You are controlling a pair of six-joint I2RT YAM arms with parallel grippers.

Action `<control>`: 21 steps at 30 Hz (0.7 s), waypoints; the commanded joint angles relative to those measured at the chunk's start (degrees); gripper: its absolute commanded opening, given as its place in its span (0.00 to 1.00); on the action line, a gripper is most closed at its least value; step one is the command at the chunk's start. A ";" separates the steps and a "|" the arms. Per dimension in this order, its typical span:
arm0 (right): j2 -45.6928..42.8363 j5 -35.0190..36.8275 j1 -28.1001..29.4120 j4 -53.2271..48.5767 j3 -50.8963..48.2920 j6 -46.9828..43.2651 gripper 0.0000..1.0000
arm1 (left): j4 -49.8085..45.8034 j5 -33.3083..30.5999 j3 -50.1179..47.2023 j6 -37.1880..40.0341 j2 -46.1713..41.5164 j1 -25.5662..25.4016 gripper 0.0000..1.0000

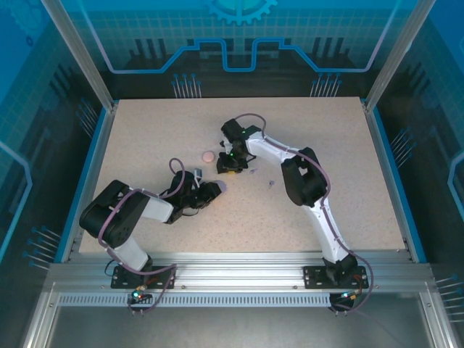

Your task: Insert wireless bluetooth earbuds into charging case

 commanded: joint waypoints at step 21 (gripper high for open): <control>-2.01 0.20 4.35 -5.81 -5.99 -10.16 0.29 | 0.05 -0.95 -0.66 -0.06 -1.36 -0.35 0.34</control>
